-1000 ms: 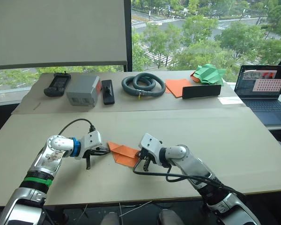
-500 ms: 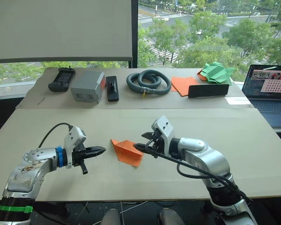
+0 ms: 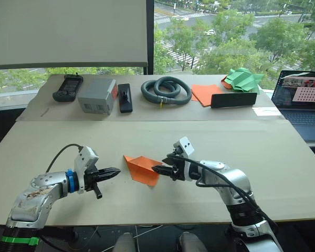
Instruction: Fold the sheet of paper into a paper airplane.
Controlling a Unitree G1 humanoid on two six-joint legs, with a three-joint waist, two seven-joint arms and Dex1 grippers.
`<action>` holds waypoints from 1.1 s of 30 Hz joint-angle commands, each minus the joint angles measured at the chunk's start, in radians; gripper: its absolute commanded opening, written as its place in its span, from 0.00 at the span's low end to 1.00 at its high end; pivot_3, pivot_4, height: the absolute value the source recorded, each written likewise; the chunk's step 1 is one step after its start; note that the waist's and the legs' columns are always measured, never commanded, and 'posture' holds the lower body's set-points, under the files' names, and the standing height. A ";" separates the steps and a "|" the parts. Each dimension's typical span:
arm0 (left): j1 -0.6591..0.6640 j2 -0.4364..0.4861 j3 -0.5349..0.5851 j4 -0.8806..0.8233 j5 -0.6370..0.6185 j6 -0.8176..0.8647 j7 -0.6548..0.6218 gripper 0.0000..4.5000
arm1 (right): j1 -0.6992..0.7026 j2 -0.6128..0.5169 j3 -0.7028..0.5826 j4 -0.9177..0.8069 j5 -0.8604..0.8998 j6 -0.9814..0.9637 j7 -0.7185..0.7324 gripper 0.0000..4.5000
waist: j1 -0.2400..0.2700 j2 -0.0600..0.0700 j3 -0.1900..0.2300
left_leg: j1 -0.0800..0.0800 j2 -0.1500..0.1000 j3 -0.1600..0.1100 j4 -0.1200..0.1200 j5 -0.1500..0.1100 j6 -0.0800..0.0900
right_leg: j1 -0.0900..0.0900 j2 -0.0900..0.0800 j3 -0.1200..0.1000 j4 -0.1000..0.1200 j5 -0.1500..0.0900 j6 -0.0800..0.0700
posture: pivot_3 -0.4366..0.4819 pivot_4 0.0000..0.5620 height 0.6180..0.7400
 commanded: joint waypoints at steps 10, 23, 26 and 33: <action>-0.030 0.016 0.023 -0.079 -0.050 0.040 0.046 0.02 | -0.023 0.009 -0.006 -0.018 0.057 -0.038 0.012 0.01 | -0.001 0.000 0.000 | 0.000 0.000 0.000 0.001 0.000 0.000 | 0.000 0.000 0.001 -0.001 0.000 0.000 | 0.48 0.27 0.79; -0.119 -0.014 0.053 -0.006 -0.104 0.052 0.081 0.02 | -0.151 -0.200 0.193 -0.254 -0.314 -0.640 0.041 0.01 | 0.000 0.000 0.001 | 0.001 -0.001 0.000 0.001 0.000 0.000 | 0.000 0.000 0.001 0.000 0.000 0.001 | 0.48 0.27 0.79; -0.111 -0.013 0.057 -0.011 -0.112 0.050 0.079 0.02 | -0.140 -0.326 0.358 -0.210 -0.585 -0.932 0.019 0.01 | -0.001 -0.002 0.000 | 0.002 -0.001 0.000 0.001 0.000 0.000 | 0.001 0.000 0.001 -0.002 0.000 0.001 | 0.48 0.27 0.79; -0.091 -0.011 0.066 -0.035 -0.146 0.064 0.077 0.02 | -0.111 -0.425 0.523 0.060 -1.019 -1.282 -0.176 0.01 | 0.000 -0.004 0.002 | 0.002 -0.002 0.001 0.002 0.000 -0.001 | 0.001 -0.001 0.003 -0.003 0.000 0.001 | 0.48 0.27 0.79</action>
